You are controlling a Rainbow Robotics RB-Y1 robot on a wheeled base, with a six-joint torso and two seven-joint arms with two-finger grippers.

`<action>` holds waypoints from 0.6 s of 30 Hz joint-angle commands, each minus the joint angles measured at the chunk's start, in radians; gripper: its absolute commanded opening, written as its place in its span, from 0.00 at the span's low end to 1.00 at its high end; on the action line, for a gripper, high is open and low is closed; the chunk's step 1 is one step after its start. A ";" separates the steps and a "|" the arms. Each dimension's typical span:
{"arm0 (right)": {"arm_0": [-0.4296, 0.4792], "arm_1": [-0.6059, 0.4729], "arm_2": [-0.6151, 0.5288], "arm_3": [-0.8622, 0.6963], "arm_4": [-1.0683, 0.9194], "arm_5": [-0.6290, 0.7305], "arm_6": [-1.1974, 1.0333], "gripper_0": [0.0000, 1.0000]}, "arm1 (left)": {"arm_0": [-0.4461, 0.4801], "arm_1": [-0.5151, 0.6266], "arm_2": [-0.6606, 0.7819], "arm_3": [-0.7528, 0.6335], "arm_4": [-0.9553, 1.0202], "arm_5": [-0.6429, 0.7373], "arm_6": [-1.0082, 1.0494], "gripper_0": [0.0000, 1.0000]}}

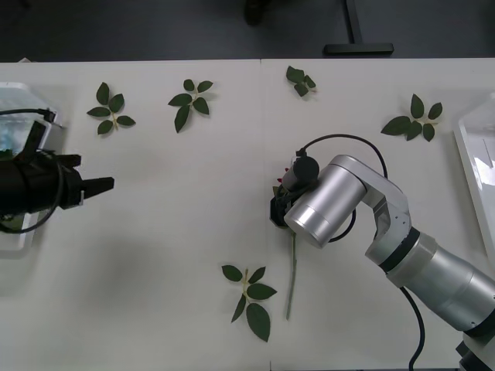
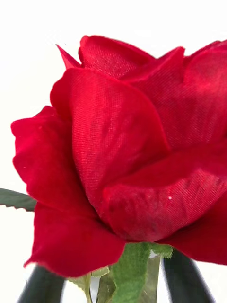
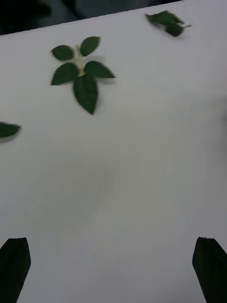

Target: Place the red flowers into the right box and the blue flowers into the left box. If a person shows an open palm, hand one flower to the person first, then continue sorting.

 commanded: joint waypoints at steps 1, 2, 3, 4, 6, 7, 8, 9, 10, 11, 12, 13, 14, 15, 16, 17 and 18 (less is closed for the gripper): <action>-0.038 0.027 0.023 -0.009 0.023 -0.009 -0.034 0.00 | 0.114 -0.025 -0.052 -0.105 0.154 -0.054 -0.081 1.00; -0.038 0.027 0.022 -0.006 0.025 -0.010 -0.034 0.00 | 0.134 -0.027 -0.055 -0.125 0.204 -0.050 -0.118 1.00; -0.038 0.027 0.022 -0.006 0.025 -0.012 -0.036 0.00 | 0.148 -0.028 -0.057 -0.140 0.236 -0.046 -0.143 1.00; -0.038 0.027 0.022 -0.004 0.025 -0.012 -0.036 0.00 | 0.156 -0.027 -0.058 -0.149 0.254 -0.040 -0.160 1.00; -0.039 0.026 0.022 -0.004 0.026 -0.013 -0.036 0.00 | 0.168 -0.028 -0.069 -0.178 0.314 -0.009 -0.210 1.00; -0.039 0.026 0.022 -0.006 0.026 -0.013 -0.037 0.00 | 0.168 -0.028 -0.077 -0.185 0.348 0.008 -0.227 1.00; -0.041 0.024 0.022 -0.006 0.028 -0.013 -0.037 0.00 | 0.168 -0.033 -0.083 -0.189 0.385 0.019 -0.244 1.00; -0.045 0.021 0.022 -0.004 0.026 -0.012 -0.037 0.00 | 0.168 -0.039 -0.093 -0.197 0.417 0.022 -0.265 1.00; -0.045 0.020 0.022 -0.004 0.026 -0.013 -0.036 0.00 | 0.168 -0.042 -0.101 -0.203 0.431 0.022 -0.276 1.00; -0.052 0.013 0.022 -0.006 0.026 -0.012 -0.036 0.00 | 0.168 -0.050 -0.110 -0.212 0.452 0.022 -0.302 1.00; -0.053 0.012 0.020 -0.006 0.023 -0.013 -0.037 0.00 | 0.165 -0.053 -0.112 -0.215 0.455 0.022 -0.314 1.00; -0.058 0.007 0.015 -0.006 0.017 -0.013 -0.037 0.00 | 0.165 -0.056 -0.112 -0.221 0.458 0.023 -0.336 1.00; -0.062 0.001 0.008 -0.004 0.008 -0.012 -0.037 0.00 | 0.165 -0.057 -0.112 -0.224 0.460 0.023 -0.343 1.00; -0.072 -0.007 -0.003 -0.006 -0.006 -0.009 -0.037 0.00 | 0.163 -0.059 -0.110 -0.224 0.461 0.023 -0.343 1.00; -0.079 -0.017 -0.011 -0.006 -0.021 -0.006 -0.034 0.00 | 0.163 -0.061 -0.107 -0.223 0.461 0.023 -0.343 1.00; -0.090 -0.034 -0.028 -0.007 -0.043 -0.004 -0.029 0.00 | 0.165 -0.062 -0.104 -0.221 0.461 0.023 -0.343 1.00; -0.096 -0.043 -0.037 -0.009 -0.056 -0.001 -0.028 0.00 | 0.163 -0.062 -0.101 -0.220 0.461 0.023 -0.343 1.00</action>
